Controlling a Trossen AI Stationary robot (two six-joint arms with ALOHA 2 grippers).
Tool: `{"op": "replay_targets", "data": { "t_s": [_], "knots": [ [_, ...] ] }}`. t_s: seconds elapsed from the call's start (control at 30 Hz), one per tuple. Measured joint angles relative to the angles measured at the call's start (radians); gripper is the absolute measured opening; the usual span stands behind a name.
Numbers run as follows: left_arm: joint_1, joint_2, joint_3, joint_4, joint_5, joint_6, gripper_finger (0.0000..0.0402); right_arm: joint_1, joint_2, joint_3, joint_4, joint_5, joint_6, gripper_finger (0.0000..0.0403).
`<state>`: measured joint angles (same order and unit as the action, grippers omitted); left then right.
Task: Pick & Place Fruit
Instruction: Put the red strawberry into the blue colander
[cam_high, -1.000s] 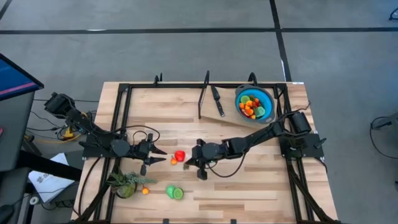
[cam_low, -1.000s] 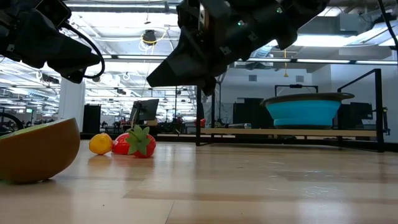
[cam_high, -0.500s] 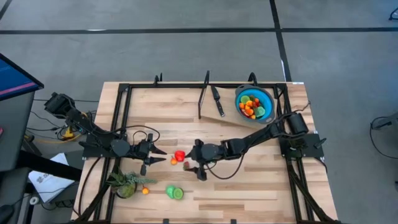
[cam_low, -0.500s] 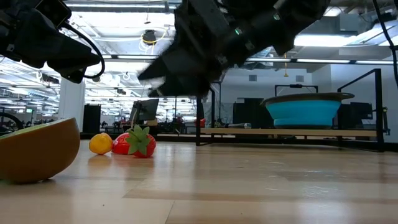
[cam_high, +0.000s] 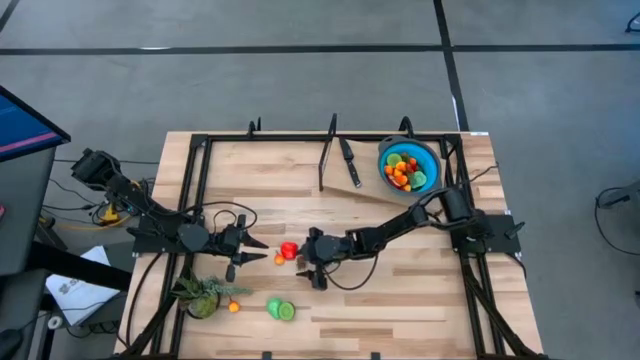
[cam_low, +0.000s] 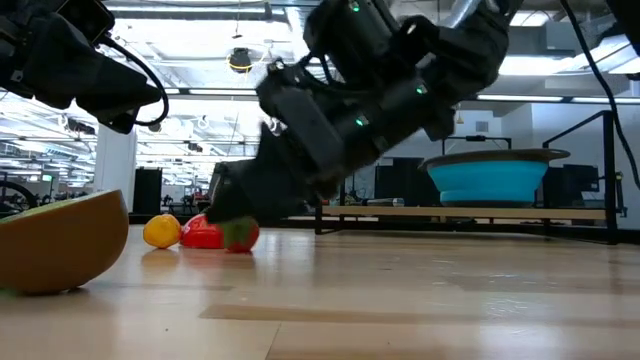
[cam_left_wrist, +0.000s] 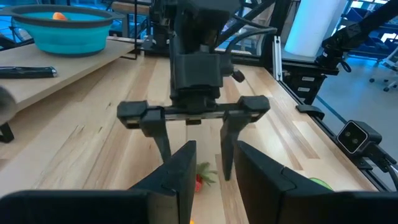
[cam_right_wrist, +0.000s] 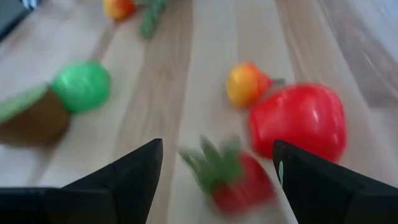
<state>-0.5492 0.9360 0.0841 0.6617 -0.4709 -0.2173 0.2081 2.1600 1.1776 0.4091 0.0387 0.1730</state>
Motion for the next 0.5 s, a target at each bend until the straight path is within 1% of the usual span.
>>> {"op": "replay_targets", "data": {
  "t_s": [0.07, 0.2, 0.33, 0.5],
  "knots": [
    [0.000, 0.000, 0.000, 0.001, 0.000, 0.000, 0.0103, 0.000, 0.024, 0.016, 0.027, -0.011, 0.000, 0.0295],
    [0.000, 0.000, 0.000, 0.001, 0.000, 0.000, 0.0103, -0.002, 0.061, 0.013, 0.028, -0.013, -0.002, 0.0294],
    [0.000, 0.000, 0.000, 0.001, 0.000, 0.000, 0.0103, -0.002, 0.065, 0.014, 0.025, -0.013, -0.002, 0.0292],
    [0.000, 0.000, 0.000, 0.001, 0.000, 0.000, 0.0103, -0.008, 0.057, 0.014, 0.002, -0.016, -0.026, 0.0275]
  ]
}}
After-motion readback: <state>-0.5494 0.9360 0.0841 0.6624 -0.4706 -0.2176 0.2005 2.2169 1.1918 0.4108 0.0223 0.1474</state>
